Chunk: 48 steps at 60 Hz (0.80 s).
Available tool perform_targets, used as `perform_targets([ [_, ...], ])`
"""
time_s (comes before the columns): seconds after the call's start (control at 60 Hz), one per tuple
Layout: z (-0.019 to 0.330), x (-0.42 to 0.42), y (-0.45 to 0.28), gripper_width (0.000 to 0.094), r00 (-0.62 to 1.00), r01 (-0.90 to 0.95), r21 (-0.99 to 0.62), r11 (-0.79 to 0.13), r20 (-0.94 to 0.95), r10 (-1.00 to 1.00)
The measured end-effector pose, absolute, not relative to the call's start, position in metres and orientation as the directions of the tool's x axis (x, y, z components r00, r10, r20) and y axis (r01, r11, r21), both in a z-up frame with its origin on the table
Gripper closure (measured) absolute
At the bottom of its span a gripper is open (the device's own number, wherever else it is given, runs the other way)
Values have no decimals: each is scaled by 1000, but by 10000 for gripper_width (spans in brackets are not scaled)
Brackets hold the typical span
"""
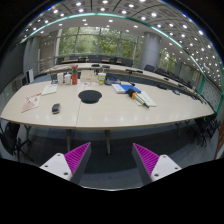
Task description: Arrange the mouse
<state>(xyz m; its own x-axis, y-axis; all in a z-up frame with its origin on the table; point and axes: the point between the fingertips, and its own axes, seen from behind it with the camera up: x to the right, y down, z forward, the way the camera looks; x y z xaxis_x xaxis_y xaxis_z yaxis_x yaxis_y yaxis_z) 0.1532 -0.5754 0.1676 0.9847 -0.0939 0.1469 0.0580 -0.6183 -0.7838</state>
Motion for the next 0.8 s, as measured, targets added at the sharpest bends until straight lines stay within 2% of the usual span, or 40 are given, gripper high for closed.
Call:
perform_targets([
  [0.233, 116, 27, -526, 80, 994, 84, -768, -635, 108, 1],
  [0.45, 88, -94, -431, 80, 997, 74, -777, -625, 39, 68],
  [0.8, 47, -181, -271, 108, 984, 144, -790, -596, 48, 174],
])
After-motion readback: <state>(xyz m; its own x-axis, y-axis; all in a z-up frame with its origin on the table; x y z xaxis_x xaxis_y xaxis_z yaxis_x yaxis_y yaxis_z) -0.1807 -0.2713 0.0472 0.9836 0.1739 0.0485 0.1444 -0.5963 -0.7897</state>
